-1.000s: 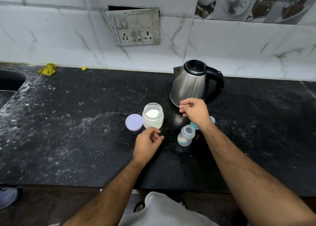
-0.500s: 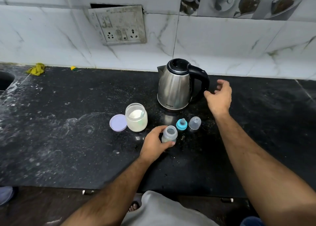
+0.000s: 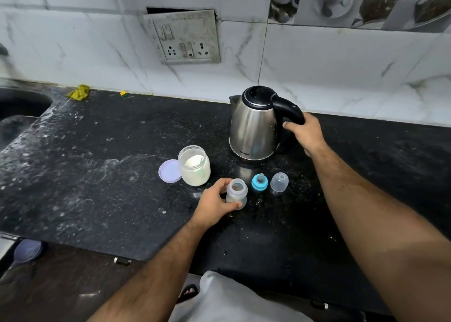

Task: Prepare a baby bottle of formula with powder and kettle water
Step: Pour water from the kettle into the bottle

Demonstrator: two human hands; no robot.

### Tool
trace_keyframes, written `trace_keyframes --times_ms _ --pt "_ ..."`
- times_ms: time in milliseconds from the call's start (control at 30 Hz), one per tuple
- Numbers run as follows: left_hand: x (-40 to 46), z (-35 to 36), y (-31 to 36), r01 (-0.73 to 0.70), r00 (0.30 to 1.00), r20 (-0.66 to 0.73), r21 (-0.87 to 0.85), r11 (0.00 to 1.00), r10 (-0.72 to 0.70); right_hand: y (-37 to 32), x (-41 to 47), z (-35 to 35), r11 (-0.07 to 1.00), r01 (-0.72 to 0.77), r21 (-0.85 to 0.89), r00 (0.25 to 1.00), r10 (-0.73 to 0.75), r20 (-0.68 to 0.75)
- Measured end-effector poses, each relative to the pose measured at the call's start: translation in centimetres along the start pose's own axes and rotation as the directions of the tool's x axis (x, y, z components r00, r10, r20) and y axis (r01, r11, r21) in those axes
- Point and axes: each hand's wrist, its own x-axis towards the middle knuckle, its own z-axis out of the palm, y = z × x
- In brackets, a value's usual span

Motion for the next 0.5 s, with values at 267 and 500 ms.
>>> trace_keyframes --times_ms 267,500 --pt "0.0 0.0 0.3 0.043 0.999 0.003 -0.019 0.999 -0.043 0.7 0.1 0.1 0.989 -0.038 0.143 0.989 0.017 0.149" --pt "-0.1 0.5 0.6 0.061 0.998 -0.035 0.004 0.998 -0.061 0.6 -0.2 1.2 0.984 -0.099 0.150 0.995 0.100 0.001"
